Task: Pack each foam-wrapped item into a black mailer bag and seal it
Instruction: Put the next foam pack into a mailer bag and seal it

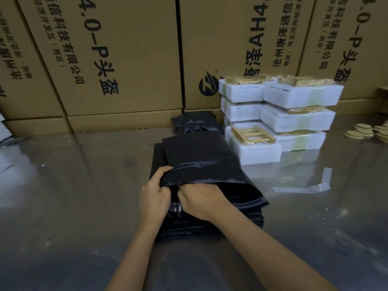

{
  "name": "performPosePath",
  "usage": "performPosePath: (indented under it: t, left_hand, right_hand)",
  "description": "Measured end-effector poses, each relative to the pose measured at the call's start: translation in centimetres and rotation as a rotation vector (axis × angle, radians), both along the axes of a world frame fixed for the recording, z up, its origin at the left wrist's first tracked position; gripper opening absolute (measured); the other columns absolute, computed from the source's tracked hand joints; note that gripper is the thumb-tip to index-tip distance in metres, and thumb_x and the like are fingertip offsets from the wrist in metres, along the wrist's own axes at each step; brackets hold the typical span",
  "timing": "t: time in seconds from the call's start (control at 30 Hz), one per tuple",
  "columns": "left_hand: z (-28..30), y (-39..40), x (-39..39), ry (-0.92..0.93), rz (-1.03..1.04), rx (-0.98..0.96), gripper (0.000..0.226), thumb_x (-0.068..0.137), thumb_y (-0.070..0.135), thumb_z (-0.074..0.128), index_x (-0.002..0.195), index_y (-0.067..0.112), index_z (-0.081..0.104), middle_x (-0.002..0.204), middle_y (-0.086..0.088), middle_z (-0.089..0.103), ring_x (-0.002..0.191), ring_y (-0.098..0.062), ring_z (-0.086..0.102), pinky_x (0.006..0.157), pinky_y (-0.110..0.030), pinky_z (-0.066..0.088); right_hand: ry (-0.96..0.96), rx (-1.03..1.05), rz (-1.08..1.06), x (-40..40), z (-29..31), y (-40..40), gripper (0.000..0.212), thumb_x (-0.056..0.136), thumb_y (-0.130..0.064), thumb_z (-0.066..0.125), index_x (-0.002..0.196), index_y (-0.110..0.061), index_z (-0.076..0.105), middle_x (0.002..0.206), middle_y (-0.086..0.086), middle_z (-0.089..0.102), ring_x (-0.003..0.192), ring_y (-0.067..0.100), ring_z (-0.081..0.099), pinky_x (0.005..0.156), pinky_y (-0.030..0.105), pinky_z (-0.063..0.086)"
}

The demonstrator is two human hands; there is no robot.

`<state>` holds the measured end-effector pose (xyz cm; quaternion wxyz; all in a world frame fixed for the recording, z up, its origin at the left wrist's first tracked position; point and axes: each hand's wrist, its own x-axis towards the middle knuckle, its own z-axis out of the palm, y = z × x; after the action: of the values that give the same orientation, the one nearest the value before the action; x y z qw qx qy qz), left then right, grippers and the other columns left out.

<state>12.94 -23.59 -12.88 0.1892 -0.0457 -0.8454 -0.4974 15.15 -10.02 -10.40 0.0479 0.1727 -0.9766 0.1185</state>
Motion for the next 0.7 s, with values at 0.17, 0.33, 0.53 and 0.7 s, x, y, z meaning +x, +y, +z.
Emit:
performPosePath:
  t: [0.17,0.33,0.53,0.7]
  left_hand:
    - [0.0,-1.8,-0.7,-0.068,0.096,-0.016,0.068,0.073,-0.008,0.042,0.113,0.038,0.069,0.091,0.001,0.072,0.074,-0.021,0.064,0.067,-0.043,0.056]
    - [0.4,-1.0,-0.4,-0.121,0.111,-0.050,0.069,0.073,-0.006,0.042,0.114,0.042,0.068,0.088,-0.004,0.070,0.071,-0.030,0.062,0.066,-0.047,0.055]
    - [0.2,-2.0,-0.5,-0.168,-0.025,-0.158,0.062,0.075,-0.007,0.042,0.107,0.039,0.070,0.099,0.002,0.072,0.089,-0.024,0.065,0.079,-0.043,0.055]
    - [0.7,-2.3,-0.3,-0.065,-0.025,-0.143,0.064,0.069,-0.009,0.043,0.096,0.042,0.069,0.086,0.003,0.073,0.077,-0.025,0.065,0.070,-0.043,0.057]
  right_hand:
    - [-0.374,-0.031,-0.160,-3.3,-0.5,2.1,0.050,0.110,-0.034,0.025,0.157,-0.018,0.028,0.164,0.009,0.027,0.150,0.028,0.026,0.121,0.042,0.021]
    - [-0.376,0.011,-0.258,-4.9,-1.7,2.7,0.050,0.110,-0.030,0.031,0.158,-0.022,0.026,0.165,0.007,0.025,0.149,0.028,0.025,0.123,0.042,0.021]
    - [-0.178,-0.078,-0.146,0.1,-1.1,2.4,0.038,0.104,-0.032,0.038,0.138,-0.020,0.052,0.132,0.010,0.061,0.117,0.034,0.056,0.094,0.039,0.047]
    - [-0.058,-0.059,-0.035,2.9,0.4,5.9,0.045,0.101,-0.043,0.046,0.144,-0.030,0.049,0.136,0.001,0.063,0.124,0.025,0.057,0.099,0.037,0.048]
